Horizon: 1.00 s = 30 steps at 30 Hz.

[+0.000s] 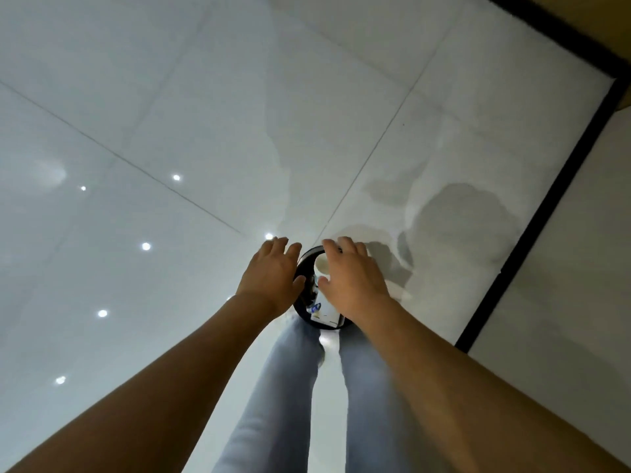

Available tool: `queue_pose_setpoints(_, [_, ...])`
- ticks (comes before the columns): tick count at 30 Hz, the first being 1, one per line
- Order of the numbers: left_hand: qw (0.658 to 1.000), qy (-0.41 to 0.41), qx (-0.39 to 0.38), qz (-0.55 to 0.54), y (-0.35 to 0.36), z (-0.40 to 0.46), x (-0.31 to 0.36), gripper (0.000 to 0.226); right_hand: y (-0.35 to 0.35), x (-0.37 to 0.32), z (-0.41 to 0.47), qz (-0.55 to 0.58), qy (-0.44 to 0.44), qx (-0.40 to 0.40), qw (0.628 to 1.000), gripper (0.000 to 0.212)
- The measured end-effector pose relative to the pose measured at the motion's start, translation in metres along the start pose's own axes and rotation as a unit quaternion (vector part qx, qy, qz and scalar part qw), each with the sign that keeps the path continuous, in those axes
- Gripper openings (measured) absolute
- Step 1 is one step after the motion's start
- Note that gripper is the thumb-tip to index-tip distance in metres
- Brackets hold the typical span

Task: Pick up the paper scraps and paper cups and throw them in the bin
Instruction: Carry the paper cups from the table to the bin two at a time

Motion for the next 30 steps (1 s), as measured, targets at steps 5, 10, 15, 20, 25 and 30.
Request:
queue_pose_setpoints(5, [0.997,-0.041,0.065,0.002,-0.073,-0.078,-0.001,0.052,-0.067,-0.069,-0.056,-0.041,-0.064,0.026,0.997,0.055])
queue_pose_setpoints(10, [0.987,-0.111,0.120,-0.010,-0.105,-0.161,-0.014,0.052,-0.102,-0.129,-0.105,-0.109,-0.140,0.036,0.984,0.057])
queue_pose_setpoints(15, [0.963,-0.189,0.182,-0.069,-0.111,-0.254,-0.027,0.050,-0.113,-0.187,-0.154,-0.161,-0.218,0.023,0.962,0.059])
queue_pose_setpoints(20, [0.924,-0.275,0.233,-0.131,-0.096,-0.341,-0.055,0.047,-0.099,-0.254,-0.194,-0.217,-0.297,0.001,0.930,0.062])
queue_pose_setpoints(25, [0.871,-0.357,0.270,-0.202,-0.065,-0.421,-0.101,0.045,-0.059,-0.335,-0.234,-0.265,-0.382,-0.021,0.885,0.062])
queue_pose_setpoints(30, [0.822,-0.424,0.283,-0.253,-0.032,-0.498,-0.157,0.047,0.007,-0.425,-0.278,-0.306,-0.456,-0.044,0.835,0.061])
Point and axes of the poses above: each hand's wrist, its own z-axis towards the middle knuckle, its own y-axis out of the palm, x = y × z, the point moved 4 cm from there along z, towards the middle knuckle
